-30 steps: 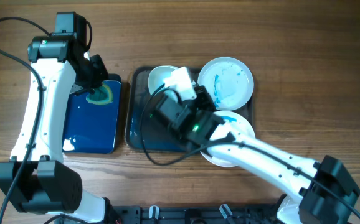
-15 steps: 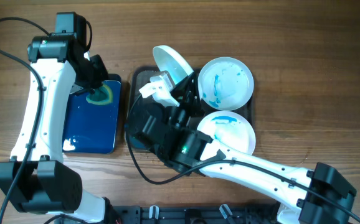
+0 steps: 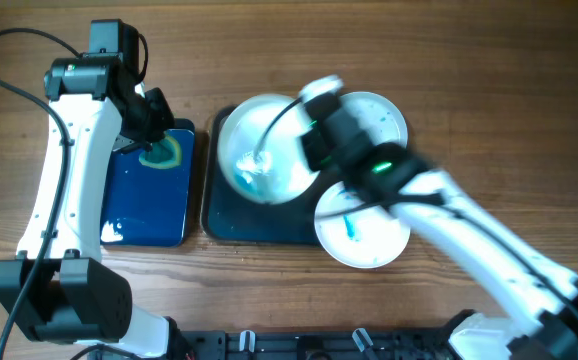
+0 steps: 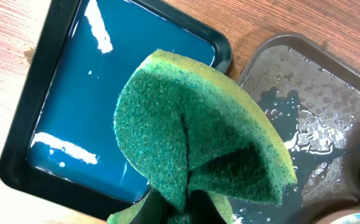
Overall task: Clean dirty plates on tray and stack at the side
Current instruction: 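Lift the cleaned plate with the right gripper and carry it right, then lower the plate onto the table right of the tray and release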
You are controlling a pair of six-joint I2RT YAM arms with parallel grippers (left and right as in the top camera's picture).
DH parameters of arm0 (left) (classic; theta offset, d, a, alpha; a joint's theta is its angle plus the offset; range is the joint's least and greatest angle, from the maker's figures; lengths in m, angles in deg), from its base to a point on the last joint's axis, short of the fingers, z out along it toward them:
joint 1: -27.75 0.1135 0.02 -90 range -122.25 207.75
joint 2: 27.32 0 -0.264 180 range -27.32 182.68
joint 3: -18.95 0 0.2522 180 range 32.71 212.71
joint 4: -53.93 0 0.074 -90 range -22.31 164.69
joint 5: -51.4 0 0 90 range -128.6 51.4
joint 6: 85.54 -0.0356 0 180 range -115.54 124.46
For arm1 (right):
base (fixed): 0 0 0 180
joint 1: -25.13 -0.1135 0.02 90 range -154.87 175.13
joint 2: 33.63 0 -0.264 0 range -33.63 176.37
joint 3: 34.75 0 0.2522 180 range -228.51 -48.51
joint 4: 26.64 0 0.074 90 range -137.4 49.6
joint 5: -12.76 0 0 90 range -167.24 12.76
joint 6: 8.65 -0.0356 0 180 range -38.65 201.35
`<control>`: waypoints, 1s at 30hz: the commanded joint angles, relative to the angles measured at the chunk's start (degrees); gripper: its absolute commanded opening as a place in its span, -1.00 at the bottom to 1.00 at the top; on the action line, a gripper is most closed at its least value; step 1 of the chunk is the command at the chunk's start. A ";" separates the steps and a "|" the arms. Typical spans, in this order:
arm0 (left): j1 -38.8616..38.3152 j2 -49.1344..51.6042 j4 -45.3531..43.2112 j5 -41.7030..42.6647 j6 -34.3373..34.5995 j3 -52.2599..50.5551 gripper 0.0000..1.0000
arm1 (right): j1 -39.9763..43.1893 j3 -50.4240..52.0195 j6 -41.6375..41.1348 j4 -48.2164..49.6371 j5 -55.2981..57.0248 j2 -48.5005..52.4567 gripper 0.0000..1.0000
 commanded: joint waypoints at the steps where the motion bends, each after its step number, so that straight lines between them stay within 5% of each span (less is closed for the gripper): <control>1: 0.04 -0.31 -0.17 0.94 0.31 0.17 -0.92 | 13.97 -0.31 -4.46 -4.59 -13.92 -6.03 -0.91; 5: 0.04 -0.28 -0.20 0.94 0.31 0.17 -0.92 | 32.39 0.68 -4.50 -12.04 -10.05 -6.16 -0.91; 12: 0.04 -0.31 -0.63 0.94 0.31 0.17 -0.92 | 55.10 12.85 -6.93 -7.82 -10.84 -2.29 -0.91; 22: 0.04 -0.28 -1.27 0.94 0.31 0.17 -0.92 | 58.99 21.64 -5.79 5.11 -11.32 6.71 -0.89; 23: 0.04 -0.31 -1.27 0.94 0.31 0.17 -0.92 | 59.01 21.64 -5.77 5.07 -12.76 7.28 -0.63; 24: 0.04 -0.28 -1.27 0.94 0.31 0.17 -0.92 | 59.01 21.14 -5.22 4.02 -16.55 6.84 -0.09; 25: 0.04 -0.31 -1.27 0.94 0.31 0.17 -0.92 | 59.01 19.47 -4.61 1.53 -18.97 6.01 0.12; 30: 0.04 -0.28 -0.96 0.96 0.31 0.17 -0.92 | 58.18 6.29 -1.20 -17.55 -25.22 -0.37 0.20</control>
